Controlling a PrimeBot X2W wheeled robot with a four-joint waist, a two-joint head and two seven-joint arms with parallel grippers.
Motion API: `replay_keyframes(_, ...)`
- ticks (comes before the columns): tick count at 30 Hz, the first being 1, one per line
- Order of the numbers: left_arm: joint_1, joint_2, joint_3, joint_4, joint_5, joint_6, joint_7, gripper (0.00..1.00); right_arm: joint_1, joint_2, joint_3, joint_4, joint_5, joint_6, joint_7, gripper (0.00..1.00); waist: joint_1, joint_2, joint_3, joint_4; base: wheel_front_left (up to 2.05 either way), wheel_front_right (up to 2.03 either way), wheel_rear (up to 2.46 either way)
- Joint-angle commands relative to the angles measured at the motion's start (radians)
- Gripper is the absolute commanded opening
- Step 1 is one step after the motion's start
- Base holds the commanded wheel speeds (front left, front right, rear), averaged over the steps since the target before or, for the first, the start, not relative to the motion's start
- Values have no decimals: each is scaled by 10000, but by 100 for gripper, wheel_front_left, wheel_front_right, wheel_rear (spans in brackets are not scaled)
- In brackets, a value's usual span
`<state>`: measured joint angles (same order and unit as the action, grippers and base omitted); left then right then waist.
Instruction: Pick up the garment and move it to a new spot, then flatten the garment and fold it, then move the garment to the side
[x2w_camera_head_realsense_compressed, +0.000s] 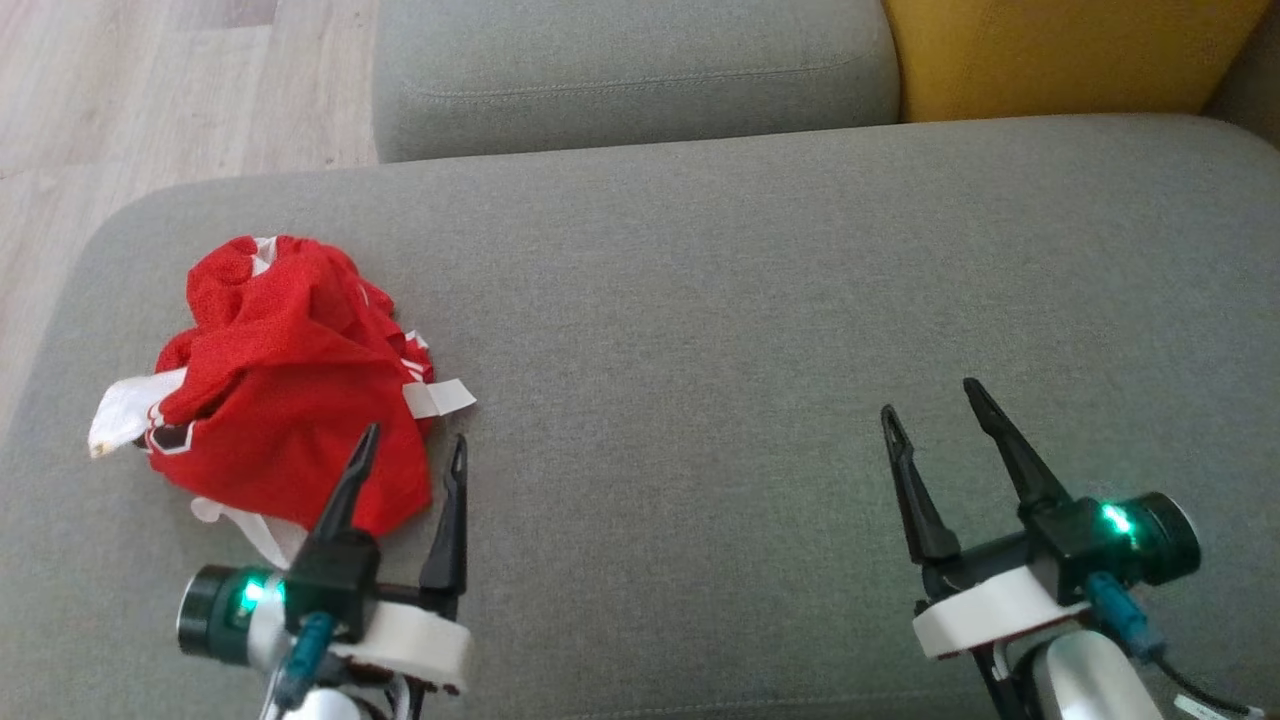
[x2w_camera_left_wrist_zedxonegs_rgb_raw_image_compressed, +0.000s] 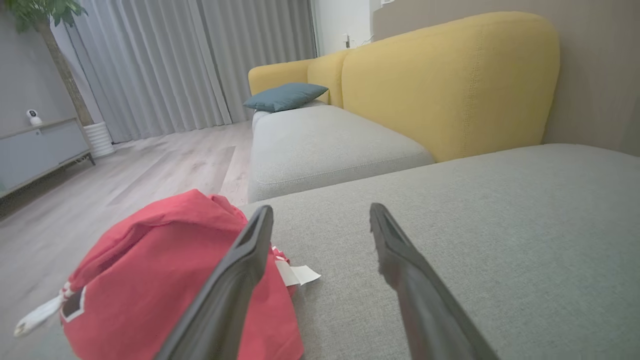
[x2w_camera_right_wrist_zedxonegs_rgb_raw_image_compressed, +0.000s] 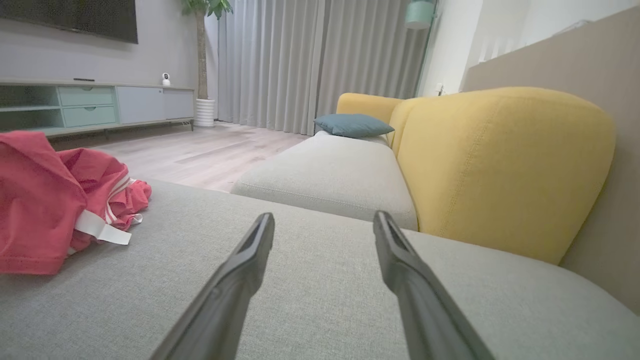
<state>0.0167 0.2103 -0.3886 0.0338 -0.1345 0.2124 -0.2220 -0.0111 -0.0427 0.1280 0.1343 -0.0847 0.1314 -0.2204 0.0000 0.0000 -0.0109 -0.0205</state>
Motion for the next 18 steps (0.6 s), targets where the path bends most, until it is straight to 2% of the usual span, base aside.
replay_keyframes(1, -485, 214, 173, -388, 340, 104, -140, 100, -394, -70, 306, -464, -372, -7, -153, 100, 0, 0, 1, 2, 0, 0, 0)
replay_keyframes(6, -553, 427, -241, -486, 1069, 278, -287, 100, -405, -73, 444, -606, -1089, -7, -301, 100, 0, 0, 2, 9, 0, 0, 0)
replay_keyframes(10, -548, 400, -327, -578, 1239, 459, -398, 100, -368, -75, 542, -678, -1516, -7, -414, 100, 0, 0, 4, 40, 0, 0, 0)
replay_keyframes(14, -461, 183, 23, -729, 742, 295, -398, 100, -339, -75, 455, -652, -773, -7, -414, 100, 0, 0, 17, 71, 0, 0, 0)
replay_keyframes(18, -263, -220, 582, -808, 113, -126, -398, 100, -287, -75, 308, -506, 456, -7, -414, 100, 0, 0, 5, 98, 0, 0, 0)
